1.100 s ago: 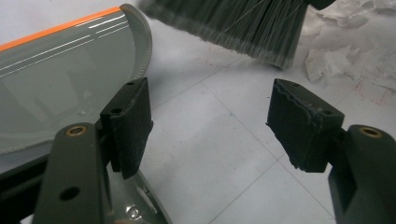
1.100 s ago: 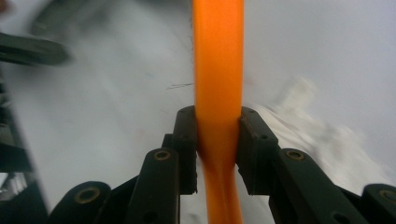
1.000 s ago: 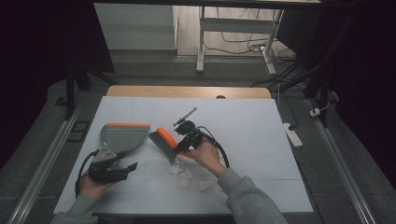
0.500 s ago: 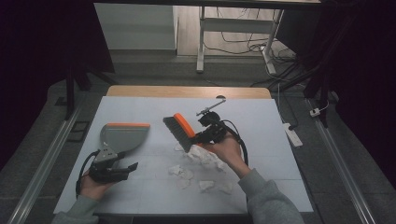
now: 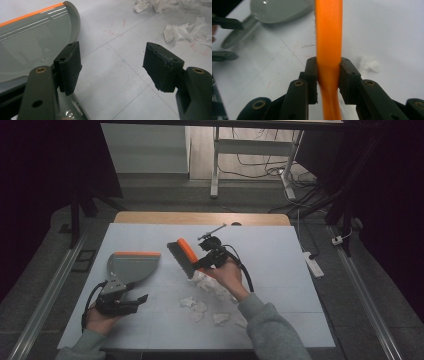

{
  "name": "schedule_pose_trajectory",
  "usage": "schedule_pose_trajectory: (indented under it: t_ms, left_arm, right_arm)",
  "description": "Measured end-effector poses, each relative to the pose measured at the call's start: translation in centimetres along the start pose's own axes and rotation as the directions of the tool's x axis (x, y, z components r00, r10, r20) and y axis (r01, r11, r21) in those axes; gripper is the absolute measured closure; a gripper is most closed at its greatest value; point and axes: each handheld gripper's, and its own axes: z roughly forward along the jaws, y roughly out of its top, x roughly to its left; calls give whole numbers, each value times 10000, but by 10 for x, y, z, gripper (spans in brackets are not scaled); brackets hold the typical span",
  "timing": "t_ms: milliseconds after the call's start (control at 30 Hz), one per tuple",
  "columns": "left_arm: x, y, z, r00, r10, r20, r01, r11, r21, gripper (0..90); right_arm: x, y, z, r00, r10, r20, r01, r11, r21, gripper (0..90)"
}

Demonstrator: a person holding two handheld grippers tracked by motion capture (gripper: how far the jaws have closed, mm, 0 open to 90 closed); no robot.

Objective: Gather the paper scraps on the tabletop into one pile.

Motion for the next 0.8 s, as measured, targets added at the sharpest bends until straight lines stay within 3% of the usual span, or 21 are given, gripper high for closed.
schedule_pose_trajectory:
  t_ms: [100,133,300,400,667,800]
  left_arm:
    - [1,-1,0,10000,-19,33,19,10000,-26,313]
    - [1,-1,0,10000,-27,42,27,10000,-15,313]
    - [1,-1,0,10000,2,81,-2,10000,-32,313]
    - [-1,0,2,9999,67,98,-67,10000,28,313]
    - [-1,1,2,10000,66,36,-66,10000,39,313]
    - [0,0,1,10000,21,9,-21,10000,6,313]
  right_arm:
    - [-4,-1,23,9996,252,-80,-247,9981,562,707]
    - [-6,-2,24,9997,175,148,-181,9988,463,707]
    - [-28,-14,5,9956,557,750,-609,9958,685,708]
    - [-34,-23,-11,9939,792,768,-828,9956,447,708]
    - [-18,-26,-59,9995,233,200,-213,9953,-940,708]
    - [-1,-30,-72,9982,-603,-43,598,9956,-717,707]
